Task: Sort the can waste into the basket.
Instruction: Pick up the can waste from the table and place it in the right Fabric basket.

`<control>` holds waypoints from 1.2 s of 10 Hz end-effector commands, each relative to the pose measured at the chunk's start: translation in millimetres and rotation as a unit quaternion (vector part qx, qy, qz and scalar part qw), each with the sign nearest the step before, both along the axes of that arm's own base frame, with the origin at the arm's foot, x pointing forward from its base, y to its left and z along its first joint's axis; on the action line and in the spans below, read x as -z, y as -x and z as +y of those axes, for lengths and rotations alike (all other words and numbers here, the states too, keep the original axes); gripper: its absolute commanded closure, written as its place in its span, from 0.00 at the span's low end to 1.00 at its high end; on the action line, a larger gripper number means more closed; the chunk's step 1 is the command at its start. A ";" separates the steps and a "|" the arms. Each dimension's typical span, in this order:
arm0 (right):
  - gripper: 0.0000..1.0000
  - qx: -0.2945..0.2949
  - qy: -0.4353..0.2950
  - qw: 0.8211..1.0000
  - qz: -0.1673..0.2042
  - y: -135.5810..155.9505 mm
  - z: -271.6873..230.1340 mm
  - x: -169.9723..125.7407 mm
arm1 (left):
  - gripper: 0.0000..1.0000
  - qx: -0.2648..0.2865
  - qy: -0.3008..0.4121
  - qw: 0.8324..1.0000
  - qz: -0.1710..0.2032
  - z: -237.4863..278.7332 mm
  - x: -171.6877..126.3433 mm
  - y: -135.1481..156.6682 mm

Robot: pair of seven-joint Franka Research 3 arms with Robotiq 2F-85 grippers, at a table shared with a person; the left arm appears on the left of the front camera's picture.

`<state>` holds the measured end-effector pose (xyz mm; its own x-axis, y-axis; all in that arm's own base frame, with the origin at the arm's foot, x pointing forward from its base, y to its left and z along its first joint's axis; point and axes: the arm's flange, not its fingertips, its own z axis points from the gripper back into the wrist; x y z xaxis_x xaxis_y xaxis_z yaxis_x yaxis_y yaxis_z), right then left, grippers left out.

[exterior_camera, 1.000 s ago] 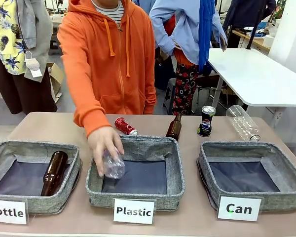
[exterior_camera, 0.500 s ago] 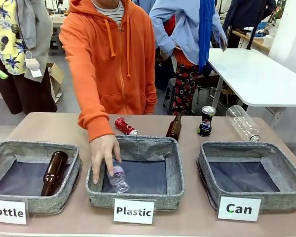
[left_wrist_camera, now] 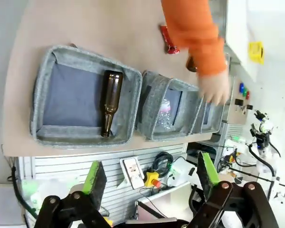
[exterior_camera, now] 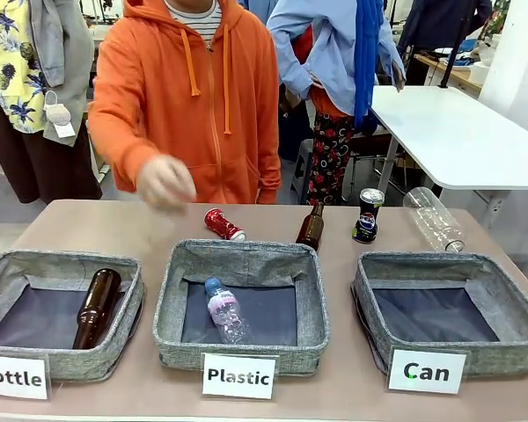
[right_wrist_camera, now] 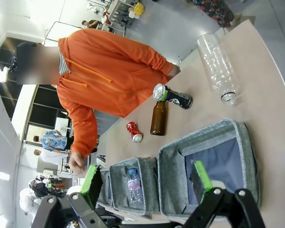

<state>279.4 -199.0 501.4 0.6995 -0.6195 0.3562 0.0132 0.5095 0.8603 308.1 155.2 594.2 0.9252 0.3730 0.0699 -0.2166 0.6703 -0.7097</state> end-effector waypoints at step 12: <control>0.00 -0.001 0.000 1.000 -0.019 -2.6 -1.0 0.8 | 0.00 -0.106 -0.279 0.949 0.103 -352.3 85.2 -164.5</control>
